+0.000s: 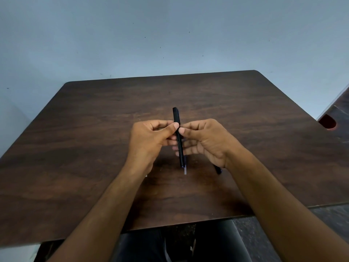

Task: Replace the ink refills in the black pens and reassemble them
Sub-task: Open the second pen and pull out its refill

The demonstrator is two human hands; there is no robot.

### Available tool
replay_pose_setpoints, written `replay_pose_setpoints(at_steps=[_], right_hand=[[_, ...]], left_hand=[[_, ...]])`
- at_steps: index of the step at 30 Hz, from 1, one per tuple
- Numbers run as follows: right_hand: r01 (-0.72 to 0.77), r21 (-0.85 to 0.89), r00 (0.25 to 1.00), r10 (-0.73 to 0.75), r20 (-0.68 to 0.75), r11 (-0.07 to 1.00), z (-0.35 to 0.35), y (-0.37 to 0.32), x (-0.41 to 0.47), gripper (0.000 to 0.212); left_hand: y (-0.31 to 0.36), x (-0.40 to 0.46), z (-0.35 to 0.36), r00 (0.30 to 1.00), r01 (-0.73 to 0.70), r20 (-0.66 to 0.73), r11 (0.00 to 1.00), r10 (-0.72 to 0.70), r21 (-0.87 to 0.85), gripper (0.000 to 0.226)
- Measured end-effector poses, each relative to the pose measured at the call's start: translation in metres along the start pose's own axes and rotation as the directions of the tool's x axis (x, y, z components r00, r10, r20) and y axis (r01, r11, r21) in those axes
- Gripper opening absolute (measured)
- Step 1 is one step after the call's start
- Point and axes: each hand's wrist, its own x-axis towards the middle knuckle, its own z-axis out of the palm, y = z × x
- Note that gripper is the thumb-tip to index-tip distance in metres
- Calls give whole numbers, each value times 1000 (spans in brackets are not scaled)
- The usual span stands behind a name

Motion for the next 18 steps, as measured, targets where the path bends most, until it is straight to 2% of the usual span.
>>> replay_pose_setpoints(at_steps=[3,9,12,15,18], right_hand=[[50,26,999,-50,-2,998,1,1,1,23],[128,-166,987,-142,-75,978,-7,2,4,14],[111,-214,990,-126,-61,971,-13,0,3,13],[102,-168,993,-110,-40,980,-13,0,2,15],[107,-220,992,-118,-37,970,-12,-2,1,21]], left_hand=[[0,0,1,1000,-1,4,998,1,-70,17],[0,5,-3,1000,-18,20,997,19,-77,19],[-1,8,-6,1000,26,-13,986,-28,-167,25],[-2,7,-7,997,80,39,967,-72,-242,30],[-1,7,-6,993,102,76,961,-85,-257,26]])
